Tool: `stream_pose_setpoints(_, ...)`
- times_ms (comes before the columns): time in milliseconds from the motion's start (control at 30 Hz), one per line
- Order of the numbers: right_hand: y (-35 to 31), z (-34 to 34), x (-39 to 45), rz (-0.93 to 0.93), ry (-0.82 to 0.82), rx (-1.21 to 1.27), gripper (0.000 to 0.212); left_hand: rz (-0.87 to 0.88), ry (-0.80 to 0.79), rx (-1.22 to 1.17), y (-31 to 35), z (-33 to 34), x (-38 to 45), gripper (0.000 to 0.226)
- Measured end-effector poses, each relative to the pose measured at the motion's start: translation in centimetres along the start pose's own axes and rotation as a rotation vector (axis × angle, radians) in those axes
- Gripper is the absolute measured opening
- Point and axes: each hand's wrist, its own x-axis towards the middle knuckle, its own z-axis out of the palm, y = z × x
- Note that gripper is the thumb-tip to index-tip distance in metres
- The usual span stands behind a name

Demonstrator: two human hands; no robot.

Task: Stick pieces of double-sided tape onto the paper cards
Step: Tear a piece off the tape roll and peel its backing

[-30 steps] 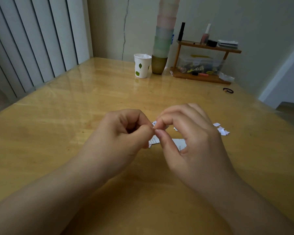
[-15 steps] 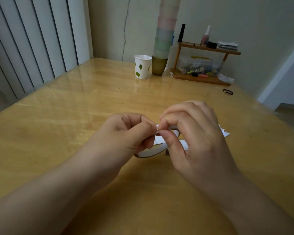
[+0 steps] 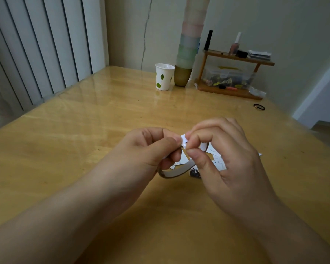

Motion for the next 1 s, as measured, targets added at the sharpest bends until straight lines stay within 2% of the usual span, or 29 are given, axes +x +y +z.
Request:
stream_pose_setpoints(100,-0.3,-0.2,-0.2,0.077,0.003,0.125,0.010,-0.003,0.114,-0.076,0.2,-0.6,0.4,0.021)
stream_pose_setpoints(167,-0.5,-0.4,-0.2,0.214,0.043,0.318,0.007,0.033,0.194,-0.076,0.4,-1.2,0.6,0.026)
stream_pose_setpoints(233,-0.6,-0.7,0.1,0.396,0.080,0.528,0.006,0.085,0.233,-0.007,0.7,-1.4,0.6,0.017)
stream_pose_setpoints(300,-0.4,-1.0,0.3,0.584,0.079,0.730,0.011,0.102,0.248,0.023,0.7,-1.4,0.4,0.010)
stream_pose_setpoints(367,-0.2,-1.1,0.4,0.715,0.050,0.878,0.022,0.104,0.214,0.032,0.7,-1.3,0.2,0.026)
stream_pose_setpoints(433,-0.3,-1.1,0.5,0.782,0.033,0.986,0.027,0.103,0.114,0.041,0.8,-1.1,0.1,0.035)
stream_pose_setpoints(633,-0.5,-1.0,0.6,0.809,-0.014,1.084,0.030,-0.001,-0.119,-0.074,0.2,-1.0,0.2,0.032)
stream_pose_setpoints(767,-0.3,-1.0,0.5,0.823,-0.013,1.076,0.031,0.000,-0.180,-0.169,0.4,-0.9,0.2,0.030)
stream_pose_setpoints(1000,-0.3,-1.0,0.3,0.786,-0.052,1.033,0.032,0.011,-0.232,-0.178,0.4,-1.0,0.3,0.033)
